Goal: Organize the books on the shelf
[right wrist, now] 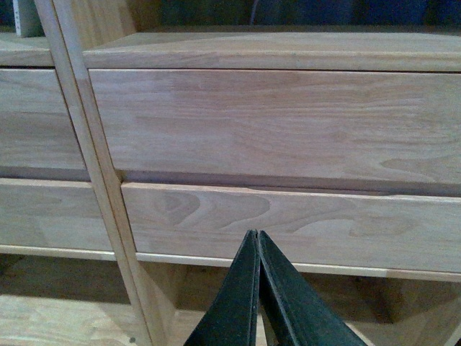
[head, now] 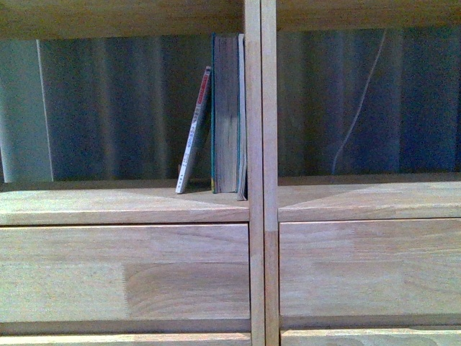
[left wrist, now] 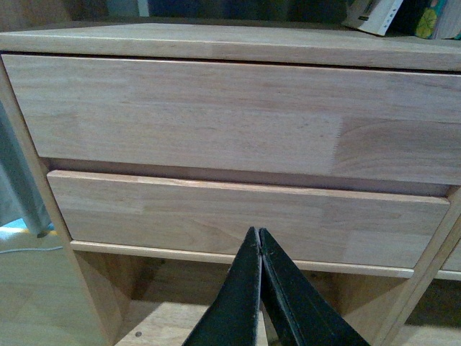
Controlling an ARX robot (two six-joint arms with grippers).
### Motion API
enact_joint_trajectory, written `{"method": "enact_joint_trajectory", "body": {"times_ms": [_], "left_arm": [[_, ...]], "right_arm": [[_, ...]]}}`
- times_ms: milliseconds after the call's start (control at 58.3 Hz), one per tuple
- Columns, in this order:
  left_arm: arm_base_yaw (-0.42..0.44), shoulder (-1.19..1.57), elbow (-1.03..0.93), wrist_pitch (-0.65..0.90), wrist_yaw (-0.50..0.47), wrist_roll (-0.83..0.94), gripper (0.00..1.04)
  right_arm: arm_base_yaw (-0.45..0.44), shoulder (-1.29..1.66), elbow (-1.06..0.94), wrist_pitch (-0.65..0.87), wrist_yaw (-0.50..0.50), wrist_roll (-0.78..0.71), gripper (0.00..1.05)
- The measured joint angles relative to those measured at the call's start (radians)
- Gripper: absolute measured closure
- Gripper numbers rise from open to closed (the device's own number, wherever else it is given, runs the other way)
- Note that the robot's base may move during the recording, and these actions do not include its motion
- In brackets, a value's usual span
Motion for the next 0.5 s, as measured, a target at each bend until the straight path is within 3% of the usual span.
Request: {"method": "enact_joint_trajectory", "body": {"times_ms": [412,498], "left_arm": [[-0.001,-0.149,-0.053,-0.082,0.000,0.002,1.02],[-0.001,-0.181,-0.053,-0.110,0.000,0.002,1.02]], "right_arm": [[0.000,-0.109,-0.050,-0.044,0.001,-0.001,1.02],[0.000,-0.198,-0.049,-0.163,0.001,-0.001,1.02]]}}
